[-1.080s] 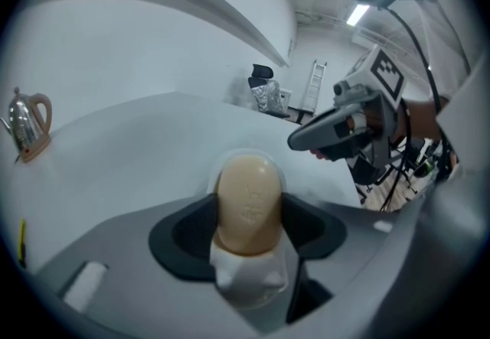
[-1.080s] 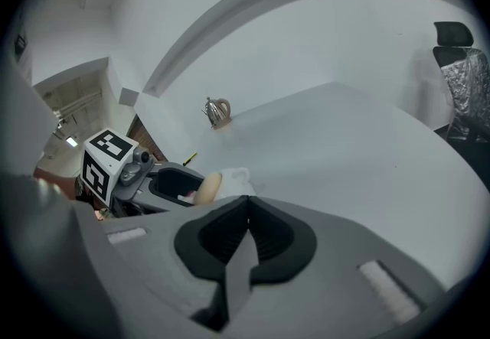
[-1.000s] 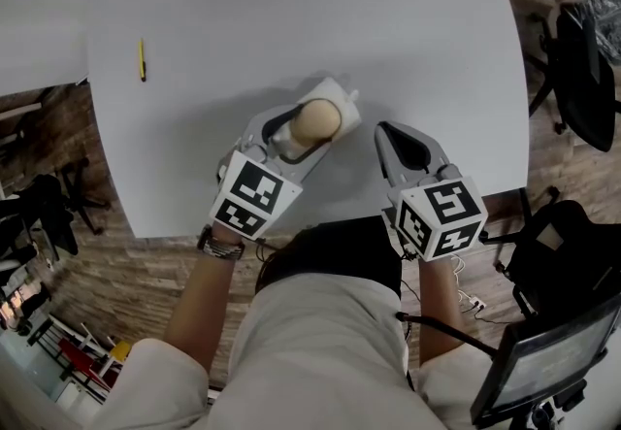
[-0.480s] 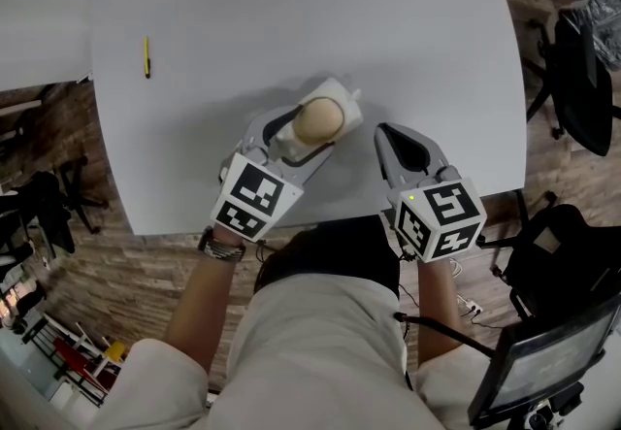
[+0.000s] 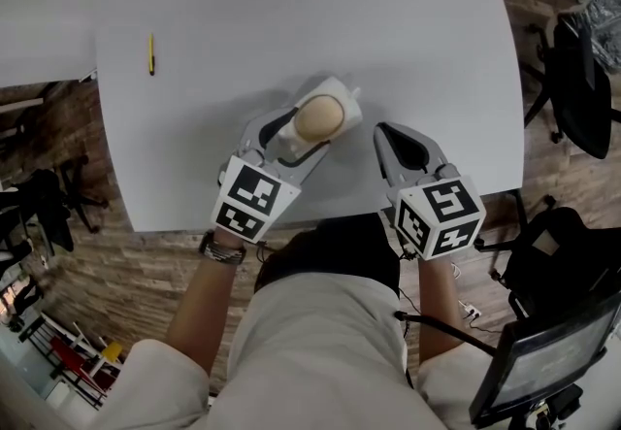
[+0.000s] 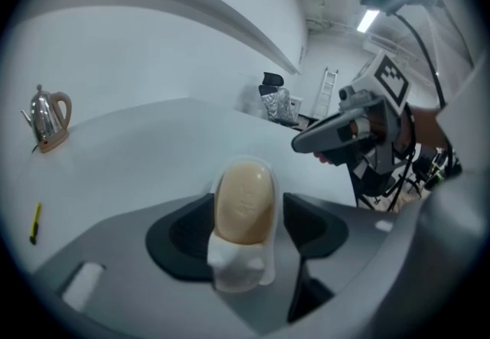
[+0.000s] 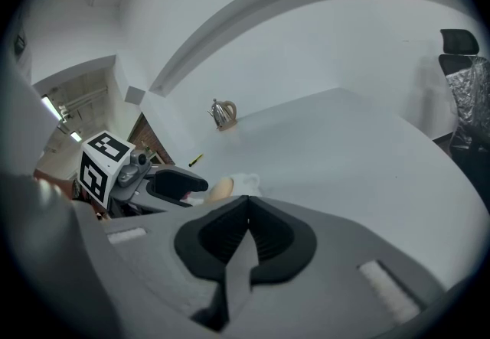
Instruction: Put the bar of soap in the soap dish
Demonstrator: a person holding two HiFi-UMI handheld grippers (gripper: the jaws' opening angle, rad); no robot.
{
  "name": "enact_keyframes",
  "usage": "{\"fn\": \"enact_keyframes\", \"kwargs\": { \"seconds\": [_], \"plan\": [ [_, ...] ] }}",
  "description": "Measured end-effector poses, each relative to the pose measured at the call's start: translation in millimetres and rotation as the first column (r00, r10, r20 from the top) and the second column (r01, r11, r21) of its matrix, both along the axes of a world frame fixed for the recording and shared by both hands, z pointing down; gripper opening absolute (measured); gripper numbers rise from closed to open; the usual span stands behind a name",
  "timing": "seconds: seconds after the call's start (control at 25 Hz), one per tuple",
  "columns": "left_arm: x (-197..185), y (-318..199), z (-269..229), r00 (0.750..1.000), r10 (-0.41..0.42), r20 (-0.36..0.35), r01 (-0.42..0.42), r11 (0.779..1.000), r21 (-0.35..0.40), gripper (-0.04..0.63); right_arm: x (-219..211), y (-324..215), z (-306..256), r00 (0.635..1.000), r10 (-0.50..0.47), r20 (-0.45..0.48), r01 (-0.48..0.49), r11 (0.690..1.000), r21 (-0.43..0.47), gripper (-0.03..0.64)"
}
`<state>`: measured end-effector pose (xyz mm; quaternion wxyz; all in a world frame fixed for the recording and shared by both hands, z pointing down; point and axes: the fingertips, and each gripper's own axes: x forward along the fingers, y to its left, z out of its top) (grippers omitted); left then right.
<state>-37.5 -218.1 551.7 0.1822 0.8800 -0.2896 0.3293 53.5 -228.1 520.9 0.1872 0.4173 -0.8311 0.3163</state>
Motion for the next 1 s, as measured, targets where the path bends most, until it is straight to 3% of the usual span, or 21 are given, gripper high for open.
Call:
{"fn": "enact_keyframes", "kwargs": {
  "seconds": [1.0],
  "plan": [
    [-14, 2, -14, 0.997, -0.077, -0.012, 0.077, 0.997, 0.018, 0.228, -3, -2, -24, 0.999, -0.038, -0.021, 0.039, 0.998, 0.051, 0.002]
  ]
}}
